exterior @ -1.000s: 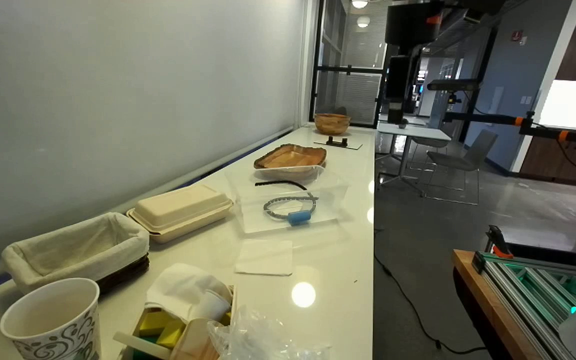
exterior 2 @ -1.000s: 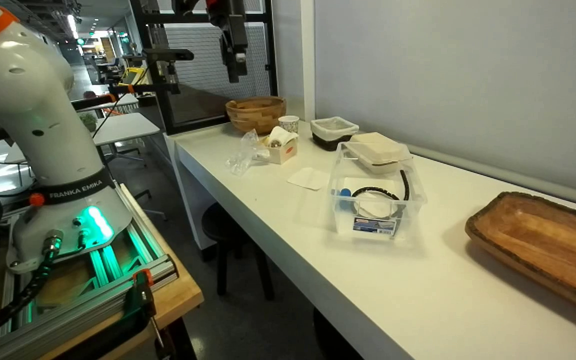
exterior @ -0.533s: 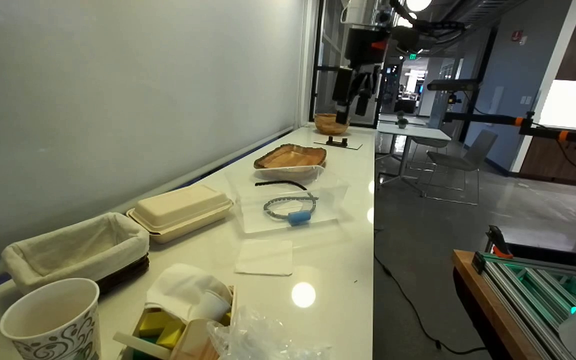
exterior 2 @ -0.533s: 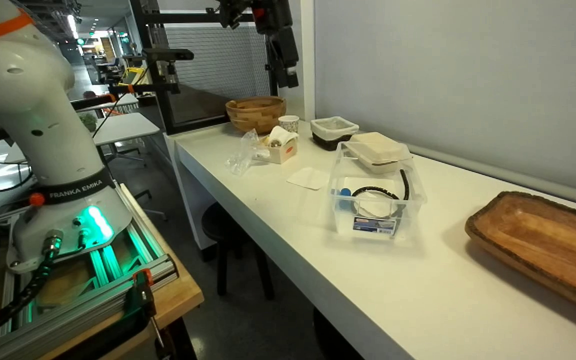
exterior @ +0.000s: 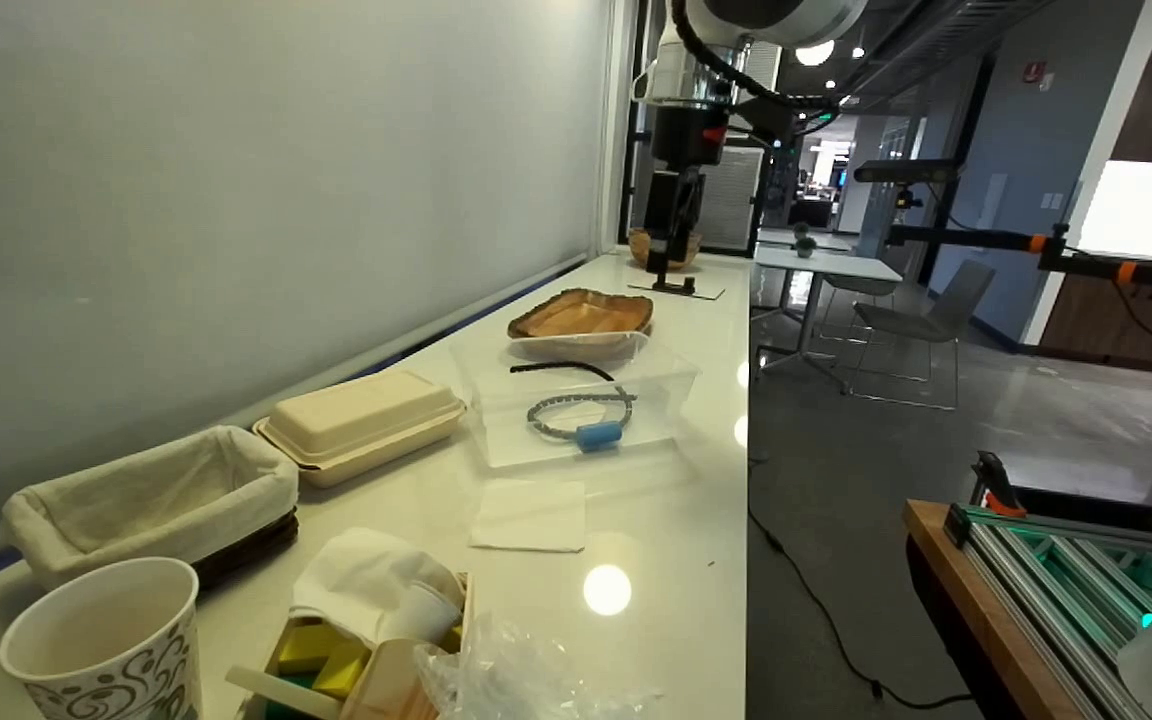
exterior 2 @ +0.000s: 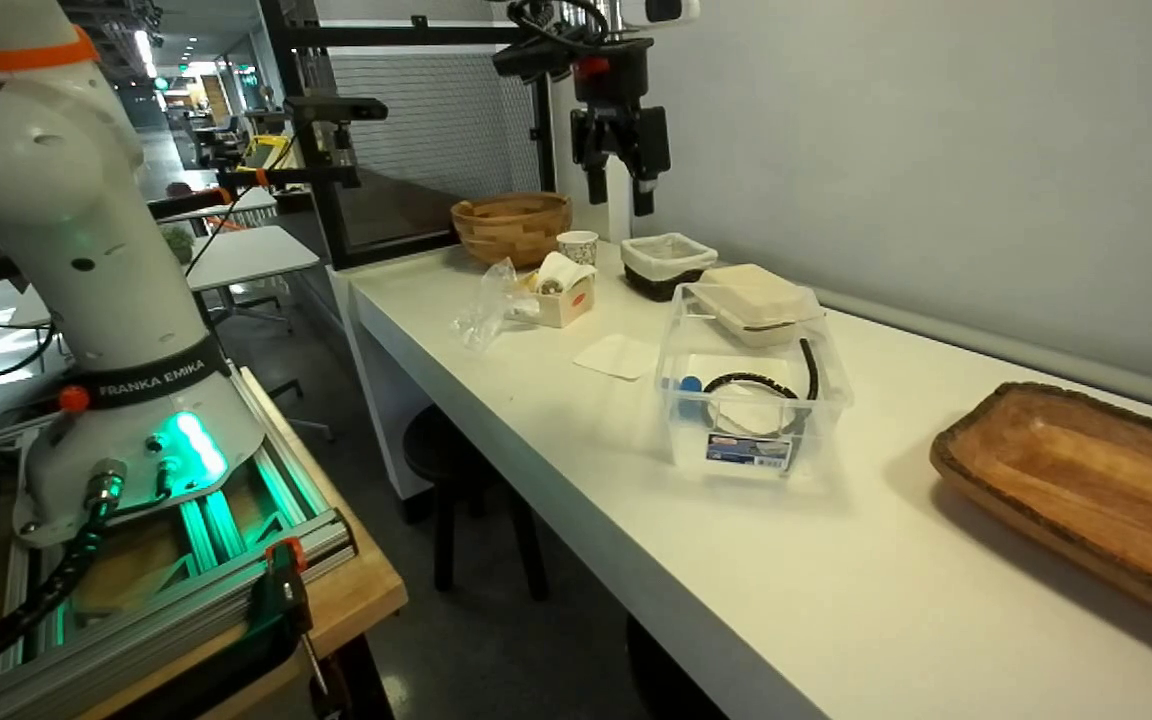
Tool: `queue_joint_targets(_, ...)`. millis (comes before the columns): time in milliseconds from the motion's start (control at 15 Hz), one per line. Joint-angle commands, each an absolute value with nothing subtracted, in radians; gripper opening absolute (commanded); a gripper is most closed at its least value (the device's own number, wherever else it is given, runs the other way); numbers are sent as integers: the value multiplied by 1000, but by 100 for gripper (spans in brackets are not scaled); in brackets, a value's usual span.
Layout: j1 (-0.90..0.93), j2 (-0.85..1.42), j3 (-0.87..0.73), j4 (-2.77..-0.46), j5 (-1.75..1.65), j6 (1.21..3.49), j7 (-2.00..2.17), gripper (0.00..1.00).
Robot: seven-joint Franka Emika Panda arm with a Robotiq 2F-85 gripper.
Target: Move the clear container to the left.
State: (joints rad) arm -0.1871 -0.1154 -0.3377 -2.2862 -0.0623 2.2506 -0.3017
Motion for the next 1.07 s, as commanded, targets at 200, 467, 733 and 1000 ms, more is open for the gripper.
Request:
queue_joint_targets(200, -208, -124, -312, -2289, -61, 2275, -324, 100)
queue_joint_targets(467, -168, -70, -292, -2294, 54, 2423, -523, 100)
queue_joint_targets(733, -144, 26, -245, -2310, 178, 2662, -660, 100)
queue_joint_targets(1000, -149, 126, -186, -2284, 387, 2688, -944, 100)
